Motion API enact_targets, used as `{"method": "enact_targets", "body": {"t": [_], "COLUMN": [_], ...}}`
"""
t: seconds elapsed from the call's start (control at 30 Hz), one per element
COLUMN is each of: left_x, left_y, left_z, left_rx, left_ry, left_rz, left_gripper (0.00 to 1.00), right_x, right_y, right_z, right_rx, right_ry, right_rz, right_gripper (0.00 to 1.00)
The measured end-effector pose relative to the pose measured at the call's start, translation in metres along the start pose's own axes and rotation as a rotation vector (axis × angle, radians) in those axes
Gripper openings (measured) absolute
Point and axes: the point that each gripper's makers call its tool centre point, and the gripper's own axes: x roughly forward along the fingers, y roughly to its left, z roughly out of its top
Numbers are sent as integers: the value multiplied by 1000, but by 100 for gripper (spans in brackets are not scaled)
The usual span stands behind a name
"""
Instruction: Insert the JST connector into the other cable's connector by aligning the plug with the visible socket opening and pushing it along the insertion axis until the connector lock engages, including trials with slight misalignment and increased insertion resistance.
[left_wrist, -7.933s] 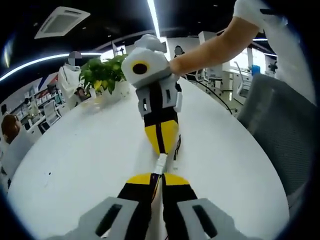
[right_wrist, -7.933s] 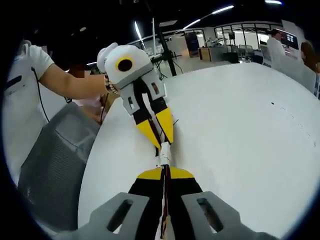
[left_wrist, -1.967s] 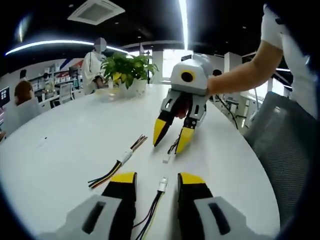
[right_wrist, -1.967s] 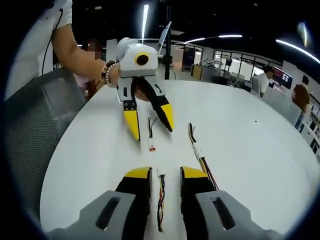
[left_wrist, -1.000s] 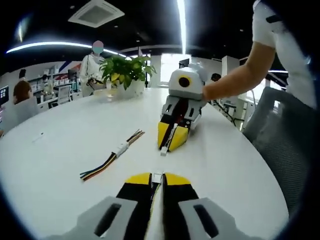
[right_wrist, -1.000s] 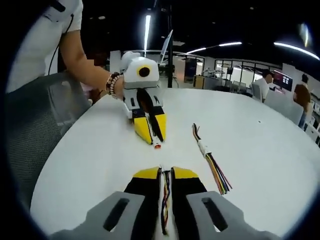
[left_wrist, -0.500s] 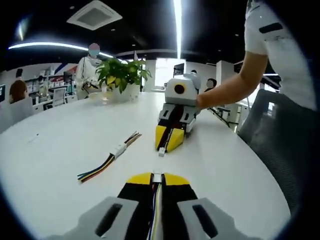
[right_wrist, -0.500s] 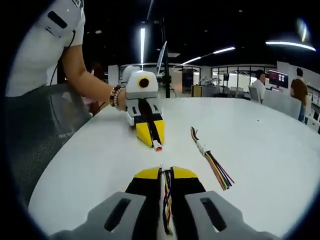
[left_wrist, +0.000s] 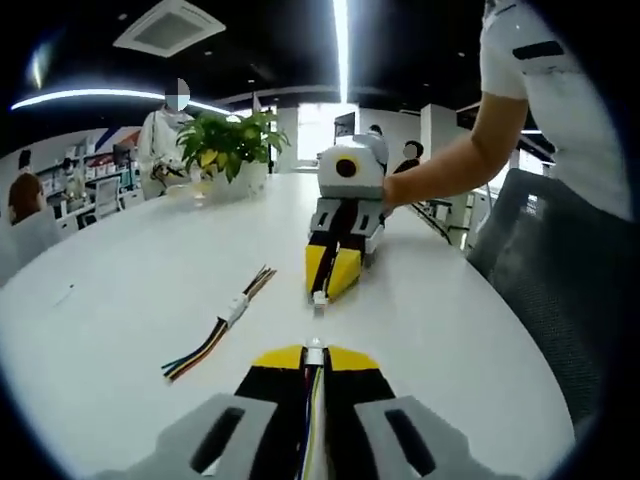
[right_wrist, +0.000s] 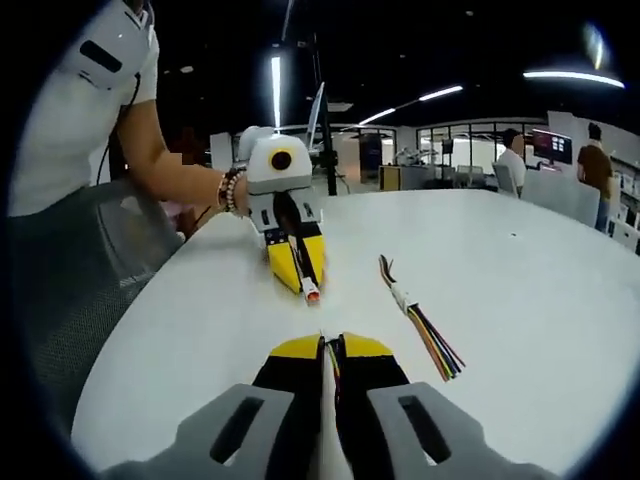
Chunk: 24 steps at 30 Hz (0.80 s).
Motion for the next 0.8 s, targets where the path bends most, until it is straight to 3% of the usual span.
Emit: {"method": "enact_targets", "body": {"t": [0.23, 0.53, 0.8], "left_x": [-4, -11, -12], "left_y": [0, 4, 1], "left_z": [10, 22, 38], "left_rx": [29, 72, 83], "left_ry": [4, 9, -22], "left_rz": [2, 11, -12], "left_gripper": [0, 0, 0], "right_x": [-2, -3, -5], "right_y": [2, 0, 3], "right_z": [10, 32, 46], "right_rx": [-16, -60, -52], "right_ry": [2, 2, -43], "right_rz": [-27, -119, -134], "right_gripper": [1, 1, 2]}}
